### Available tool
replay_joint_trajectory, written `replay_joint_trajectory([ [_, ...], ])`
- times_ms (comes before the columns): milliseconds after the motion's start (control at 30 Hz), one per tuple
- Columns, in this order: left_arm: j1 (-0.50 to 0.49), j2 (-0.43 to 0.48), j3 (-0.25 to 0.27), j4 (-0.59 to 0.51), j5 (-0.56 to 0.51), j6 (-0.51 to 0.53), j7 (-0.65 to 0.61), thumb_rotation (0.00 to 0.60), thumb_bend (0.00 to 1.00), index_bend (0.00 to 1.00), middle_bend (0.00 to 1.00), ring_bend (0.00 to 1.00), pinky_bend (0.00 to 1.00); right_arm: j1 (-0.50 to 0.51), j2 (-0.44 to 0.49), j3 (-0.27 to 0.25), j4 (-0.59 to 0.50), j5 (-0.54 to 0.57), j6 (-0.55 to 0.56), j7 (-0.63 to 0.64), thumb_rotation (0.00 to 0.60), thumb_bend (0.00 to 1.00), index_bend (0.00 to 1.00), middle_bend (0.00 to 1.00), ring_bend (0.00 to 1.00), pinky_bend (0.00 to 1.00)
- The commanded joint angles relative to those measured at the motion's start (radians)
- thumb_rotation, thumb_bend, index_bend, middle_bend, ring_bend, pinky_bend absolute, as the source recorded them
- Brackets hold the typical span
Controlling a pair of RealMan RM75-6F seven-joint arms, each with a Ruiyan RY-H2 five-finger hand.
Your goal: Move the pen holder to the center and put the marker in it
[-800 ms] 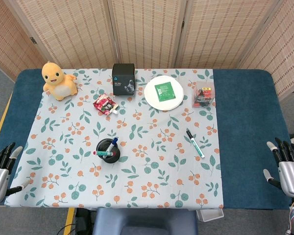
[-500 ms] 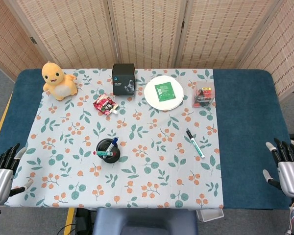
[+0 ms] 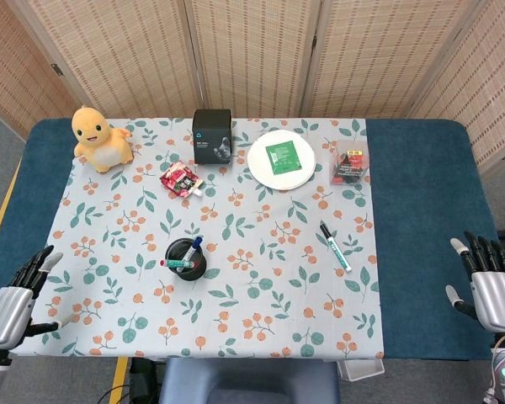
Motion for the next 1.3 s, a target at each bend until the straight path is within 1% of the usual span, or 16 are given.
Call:
replay_joint_trajectory([
  [33, -0.069, -0.017, 0.018, 0.069, 0.066, -0.034, -0.402, 0.600, 0.13, 0.00, 0.00, 0.00, 0.16, 0.005, -0.003, 0.000, 0.006, 0.000, -0.006, 0.003, 0.600, 0.31, 0.09, 0.00, 0.00, 0.00],
  [100, -0.092, -0.040, 0.011, 0.088, 0.056, -0.059, -0.467, 0.600, 0.13, 0.00, 0.00, 0.00, 0.16, 0.006, -0.004, 0.001, 0.011, 0.001, -0.005, 0.006, 0.600, 0.31, 0.09, 0.00, 0.00, 0.00],
  [167, -0.120, -0.048, 0.015, 0.097, 0.050, -0.106, -0.522, 0.600, 0.13, 0.00, 0.00, 0.00, 0.16, 0.006, -0.006, 0.002, 0.016, -0.001, -0.001, 0.009, 0.600, 0.31, 0.09, 0.00, 0.00, 0.00],
  [300, -0.189, -0.076, 0.020, 0.131, 0.054, -0.193, -0.686, 0.600, 0.13, 0.00, 0.00, 0.00, 0.16, 0.002, -0.003, 0.002, 0.022, -0.005, 0.009, 0.023, 0.600, 0.31, 0.09, 0.00, 0.00, 0.00],
  [400, -0.228, -0.114, 0.016, 0.162, 0.053, -0.222, -0.818, 0.600, 0.13, 0.00, 0.00, 0.00, 0.16, -0.001, 0.000, 0.001, 0.025, -0.007, 0.017, 0.034, 0.600, 0.31, 0.09, 0.00, 0.00, 0.00],
  [467, -0.249, -0.137, 0.019, 0.192, 0.060, -0.236, -0.876, 0.600, 0.13, 0.00, 0.00, 0.00, 0.16, -0.003, 0.003, 0.001, 0.027, -0.010, 0.021, 0.041, 0.600, 0.31, 0.09, 0.00, 0.00, 0.00],
  [567, -0.278, -0.176, 0.027, 0.251, 0.077, -0.254, -0.911, 0.600, 0.13, 0.00, 0.00, 0.00, 0.16, -0.007, 0.008, -0.001, 0.026, -0.015, 0.030, 0.052, 0.600, 0.31, 0.09, 0.00, 0.00, 0.00],
  [733, -0.307, -0.241, 0.028, 0.338, 0.066, -0.272, -0.952, 0.600, 0.13, 0.00, 0.00, 0.00, 0.16, -0.016, 0.016, -0.006, 0.023, -0.026, 0.046, 0.067, 0.600, 0.31, 0.09, 0.00, 0.00, 0.00],
  [1000, -0.334, -0.348, 0.036, 0.494, 0.068, -0.253, -1.029, 0.600, 0.13, 0.00, 0.00, 0.00, 0.16, -0.027, 0.020, -0.008, 0.021, -0.032, 0.065, 0.073, 0.600, 0.32, 0.09, 0.00, 0.00, 0.00],
  [1300, -0.366, -0.431, 0.046, 0.629, 0.058, -0.260, -1.133, 0.600, 0.13, 0.00, 0.00, 0.00, 0.16, -0.031, 0.018, -0.007, 0.020, -0.032, 0.074, 0.065, 0.600, 0.32, 0.09, 0.00, 0.00, 0.00],
])
